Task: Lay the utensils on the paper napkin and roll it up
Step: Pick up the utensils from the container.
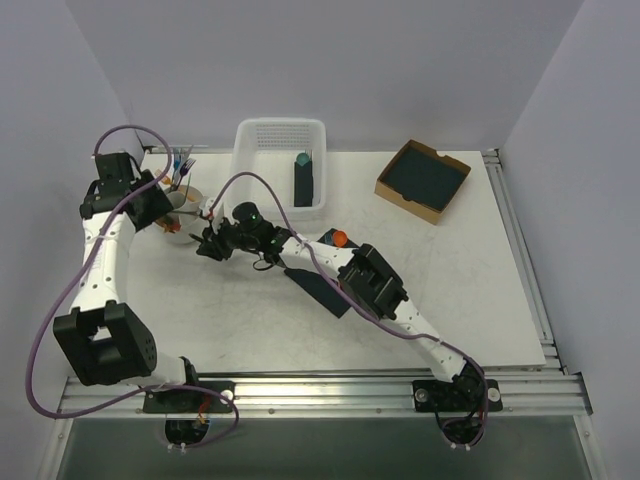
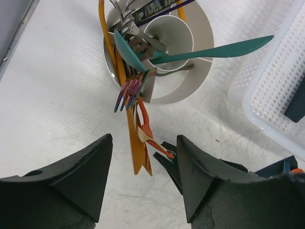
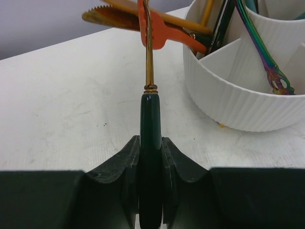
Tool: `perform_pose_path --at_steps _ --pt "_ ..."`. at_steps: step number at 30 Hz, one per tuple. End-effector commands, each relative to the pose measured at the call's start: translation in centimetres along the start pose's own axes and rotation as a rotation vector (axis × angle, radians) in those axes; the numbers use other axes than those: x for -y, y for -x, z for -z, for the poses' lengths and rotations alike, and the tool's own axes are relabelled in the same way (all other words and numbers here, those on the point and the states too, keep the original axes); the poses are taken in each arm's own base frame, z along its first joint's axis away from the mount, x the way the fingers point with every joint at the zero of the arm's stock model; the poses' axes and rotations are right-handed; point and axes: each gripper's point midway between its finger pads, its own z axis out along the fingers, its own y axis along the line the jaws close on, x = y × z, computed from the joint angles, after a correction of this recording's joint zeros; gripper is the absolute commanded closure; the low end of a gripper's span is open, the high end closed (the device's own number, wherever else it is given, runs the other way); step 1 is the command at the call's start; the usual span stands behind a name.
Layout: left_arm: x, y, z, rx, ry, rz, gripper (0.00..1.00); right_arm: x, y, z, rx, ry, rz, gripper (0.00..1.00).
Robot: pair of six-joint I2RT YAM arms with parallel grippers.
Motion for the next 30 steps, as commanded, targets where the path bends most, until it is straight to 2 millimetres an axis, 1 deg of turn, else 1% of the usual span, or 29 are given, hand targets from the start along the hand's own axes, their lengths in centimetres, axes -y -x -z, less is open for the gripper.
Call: perform_pose_path --at_steps 1,2,5,6,9,11,12,13,14,18,19,22,23,26,30 --pt "0.1 2.4 2.1 0.114 -0.019 0.040 0.35 -0.1 10.1 2.6 0.183 -0.017 0.085 1.00" --pt "0.1 2.8 2.6 0.134 -0.025 0.045 0.34 -0.2 11.0 2.9 0.198 -0.016 0.093 1.00" --pt "-0.1 3.3 3.4 0.162 -0.030 0.055 0.31 -0.5 11.9 3.3 0.216 -0.005 0.076 1.00" --pt "-0.1 3.4 3.6 0.170 -0.028 0.056 0.29 -0.7 12.5 3.5 0.225 -0.001 0.079 1.00" --pt "-0.4 3.4 4.0 0.191 -0.025 0.062 0.28 -1.2 13.4 3.9 0.237 0.016 0.081 1.00" --pt "-0.9 3.4 4.1 0.204 -0.006 0.065 0.24 -1.5 13.7 4.0 0.241 0.030 0.079 1.00" --pt "-1.1 3.3 4.1 0.209 0.005 0.071 0.21 -1.7 13.8 4.0 0.241 0.039 0.075 1.00" --pt "-1.4 3.5 4.3 0.223 0.023 0.078 0.15 -1.9 13.8 4.1 0.238 0.051 0.071 1.00" --pt "-1.8 3.4 4.2 0.227 0.029 0.088 0.14 -2.1 13.9 4.2 0.239 0.059 0.071 1.00" --pt "-1.9 4.0 4.7 0.268 0.010 0.121 0.13 -2.4 13.7 4.4 0.247 0.092 0.038 1.00" --pt "-1.8 4.4 5.3 0.290 -0.005 0.129 0.13 -2.5 13.9 4.5 0.257 0.103 0.021 1.00" --pt "-2.0 5.2 6.1 0.326 -0.042 0.146 0.13 -2.4 13.6 4.6 0.265 0.125 -0.005 1.00" --pt "-1.8 5.5 6.6 0.348 -0.057 0.150 0.13 -2.3 13.5 4.6 0.264 0.128 -0.015 1.00" --pt "-1.6 5.8 7.3 0.371 -0.083 0.156 0.12 -2.1 13.6 4.7 0.272 0.135 -0.031 1.00" --pt "-1.6 6.1 7.8 0.393 -0.096 0.169 0.09 -1.9 13.8 4.9 0.296 0.161 -0.068 1.00"
